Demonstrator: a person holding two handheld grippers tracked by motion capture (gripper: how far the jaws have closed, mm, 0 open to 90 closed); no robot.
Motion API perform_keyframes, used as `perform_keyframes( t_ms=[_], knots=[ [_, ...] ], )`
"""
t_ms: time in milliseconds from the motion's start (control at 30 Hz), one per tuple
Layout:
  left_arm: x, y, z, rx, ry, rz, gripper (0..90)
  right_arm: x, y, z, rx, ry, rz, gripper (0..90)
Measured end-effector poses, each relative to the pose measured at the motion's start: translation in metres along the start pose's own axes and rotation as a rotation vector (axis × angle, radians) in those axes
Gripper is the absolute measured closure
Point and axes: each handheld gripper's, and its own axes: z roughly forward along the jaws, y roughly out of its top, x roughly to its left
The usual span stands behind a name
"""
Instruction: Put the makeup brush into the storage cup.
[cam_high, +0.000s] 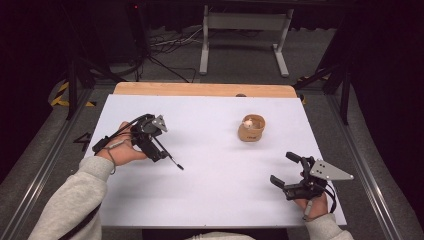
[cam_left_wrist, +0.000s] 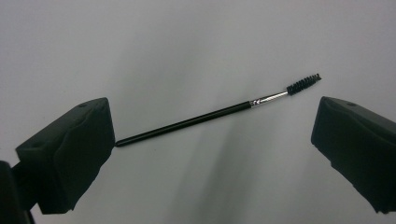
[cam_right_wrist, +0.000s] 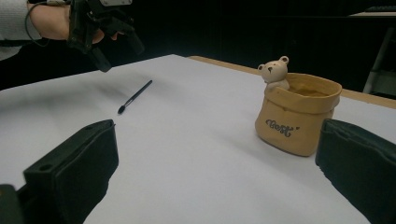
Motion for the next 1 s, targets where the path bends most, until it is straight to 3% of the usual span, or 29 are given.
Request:
perform_keyframes(
  t_ms=[333,733,1000],
  knots=[
    [0.004,-0.001,0.019,-0.034,-0.058,-0.012,0.4,0.0,-0.001,0.002,0.008,0.016,0.013,0.0],
    [0.006,0.0,0.032,-0.051,-0.053,-0.006,1.0,0.0,-0.001,0.001,0.008,0.027,0.019,0.0],
    [0.005,-0.002,0.039,-0.036,-0.055,0.012,1.2,0.001,0.0,0.002,0.01,0.036,0.02,0.1]
  ],
)
